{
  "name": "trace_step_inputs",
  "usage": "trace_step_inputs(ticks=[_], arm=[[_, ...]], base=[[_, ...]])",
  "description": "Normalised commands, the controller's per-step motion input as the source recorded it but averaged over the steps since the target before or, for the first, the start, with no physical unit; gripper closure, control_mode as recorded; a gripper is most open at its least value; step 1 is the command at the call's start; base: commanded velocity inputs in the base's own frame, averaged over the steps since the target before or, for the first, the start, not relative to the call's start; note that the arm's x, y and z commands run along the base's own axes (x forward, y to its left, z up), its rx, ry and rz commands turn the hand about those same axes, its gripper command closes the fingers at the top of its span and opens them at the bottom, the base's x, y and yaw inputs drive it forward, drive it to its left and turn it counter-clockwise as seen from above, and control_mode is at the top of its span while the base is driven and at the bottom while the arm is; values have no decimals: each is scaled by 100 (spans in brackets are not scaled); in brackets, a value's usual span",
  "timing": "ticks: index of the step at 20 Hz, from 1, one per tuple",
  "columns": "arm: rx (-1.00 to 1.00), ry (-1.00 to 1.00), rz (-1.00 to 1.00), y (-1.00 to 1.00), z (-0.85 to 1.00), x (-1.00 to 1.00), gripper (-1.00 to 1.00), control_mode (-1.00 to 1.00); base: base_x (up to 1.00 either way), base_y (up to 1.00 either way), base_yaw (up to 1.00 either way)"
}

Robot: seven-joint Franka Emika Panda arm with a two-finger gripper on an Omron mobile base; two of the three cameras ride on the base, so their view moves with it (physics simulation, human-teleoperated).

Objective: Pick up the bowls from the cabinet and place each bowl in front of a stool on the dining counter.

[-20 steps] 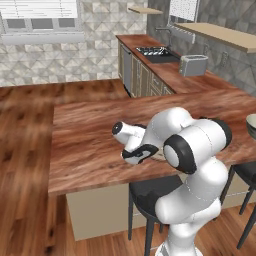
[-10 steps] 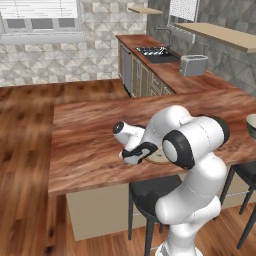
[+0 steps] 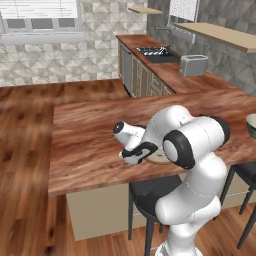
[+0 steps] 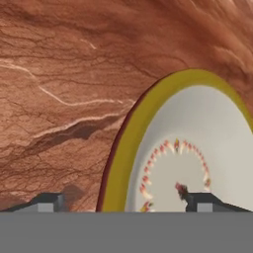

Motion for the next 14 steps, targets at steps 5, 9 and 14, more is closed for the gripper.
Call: trace_step_inputs(ticks=[5, 9, 14], arm=[[14, 8, -5, 0, 45, -17, -100, -100], [22, 12, -8, -13, 94, -27, -100, -100], [25, 3, 0, -35, 100, -61, -100, -100]], base=[[0, 0, 0], [0, 0, 0], [0, 0, 0]])
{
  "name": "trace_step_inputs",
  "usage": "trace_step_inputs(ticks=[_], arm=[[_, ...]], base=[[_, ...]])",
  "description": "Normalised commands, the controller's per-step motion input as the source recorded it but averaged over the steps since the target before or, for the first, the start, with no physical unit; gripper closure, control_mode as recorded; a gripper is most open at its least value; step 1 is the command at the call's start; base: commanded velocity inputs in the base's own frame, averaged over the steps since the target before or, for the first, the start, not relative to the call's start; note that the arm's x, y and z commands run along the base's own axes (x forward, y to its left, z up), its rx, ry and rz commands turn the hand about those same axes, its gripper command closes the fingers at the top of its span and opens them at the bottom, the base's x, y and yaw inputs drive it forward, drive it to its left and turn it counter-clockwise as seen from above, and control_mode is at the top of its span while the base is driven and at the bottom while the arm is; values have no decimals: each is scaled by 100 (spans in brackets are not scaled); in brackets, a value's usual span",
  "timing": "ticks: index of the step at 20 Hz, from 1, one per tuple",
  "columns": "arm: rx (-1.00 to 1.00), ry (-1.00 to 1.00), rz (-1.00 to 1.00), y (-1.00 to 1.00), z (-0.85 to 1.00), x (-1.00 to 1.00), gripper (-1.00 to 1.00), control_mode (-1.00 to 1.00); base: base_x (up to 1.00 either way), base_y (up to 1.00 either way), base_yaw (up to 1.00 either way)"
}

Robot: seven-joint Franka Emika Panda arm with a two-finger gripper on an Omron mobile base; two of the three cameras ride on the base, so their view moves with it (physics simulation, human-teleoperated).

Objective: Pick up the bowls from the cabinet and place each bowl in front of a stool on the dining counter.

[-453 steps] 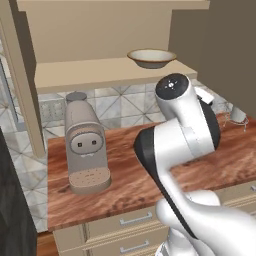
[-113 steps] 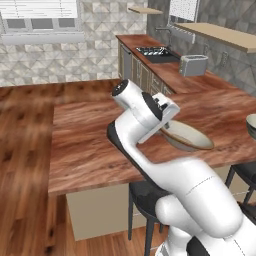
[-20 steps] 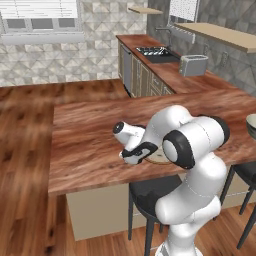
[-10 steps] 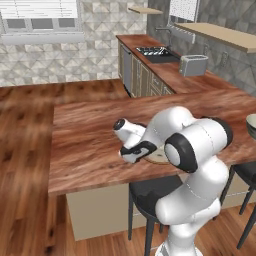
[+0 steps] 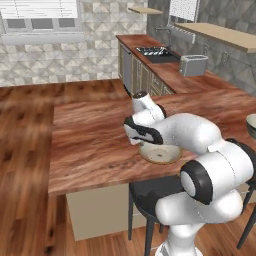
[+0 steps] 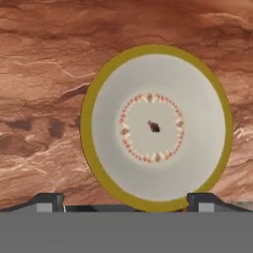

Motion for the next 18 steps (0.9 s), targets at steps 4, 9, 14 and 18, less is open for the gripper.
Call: trace_step_inputs(ticks=[4, 9, 14, 18], arm=[[22, 0, 0, -46, 100, -91, -100, -100], [20, 0, 3, -48, 99, -100, -100, -100], [16, -3, 4, -36, 100, -100, -100, -100], [8, -3, 1, -12, 79, -72, -100, -100]], base=[[0, 0, 0], [0, 0, 0], [0, 0, 0], [0, 0, 0]])
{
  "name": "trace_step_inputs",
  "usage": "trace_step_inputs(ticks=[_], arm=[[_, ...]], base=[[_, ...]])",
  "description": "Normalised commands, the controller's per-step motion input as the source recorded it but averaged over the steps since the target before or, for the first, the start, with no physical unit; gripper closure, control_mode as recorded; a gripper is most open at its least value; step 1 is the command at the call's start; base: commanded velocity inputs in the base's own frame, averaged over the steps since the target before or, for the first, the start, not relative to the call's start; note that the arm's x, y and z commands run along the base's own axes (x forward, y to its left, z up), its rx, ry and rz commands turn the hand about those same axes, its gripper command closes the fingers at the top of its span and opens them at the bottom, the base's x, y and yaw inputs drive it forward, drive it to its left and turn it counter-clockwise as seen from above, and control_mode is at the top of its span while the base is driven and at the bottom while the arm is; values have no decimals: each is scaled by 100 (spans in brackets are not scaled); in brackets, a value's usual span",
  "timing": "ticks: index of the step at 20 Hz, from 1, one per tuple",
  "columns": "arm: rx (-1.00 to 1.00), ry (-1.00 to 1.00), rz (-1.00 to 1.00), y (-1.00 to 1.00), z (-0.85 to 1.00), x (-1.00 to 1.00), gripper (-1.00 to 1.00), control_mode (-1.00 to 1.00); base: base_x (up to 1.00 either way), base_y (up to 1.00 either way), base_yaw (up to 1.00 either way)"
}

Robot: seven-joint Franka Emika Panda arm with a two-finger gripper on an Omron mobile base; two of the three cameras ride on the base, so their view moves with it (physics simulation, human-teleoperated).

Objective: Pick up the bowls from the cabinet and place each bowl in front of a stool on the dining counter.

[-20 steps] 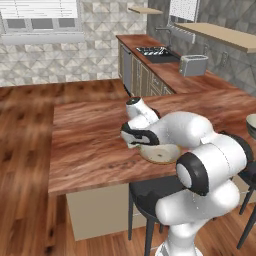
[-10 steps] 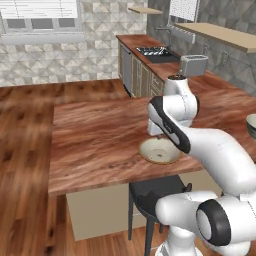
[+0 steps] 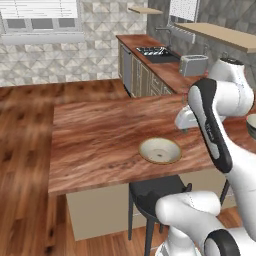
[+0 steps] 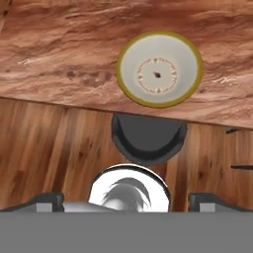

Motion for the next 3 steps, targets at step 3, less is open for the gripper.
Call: trace_step_inputs(ticks=[3], arm=[[-2, -1, -2, 4, 14, -43, -100, -100]], base=[[0, 0, 0]])
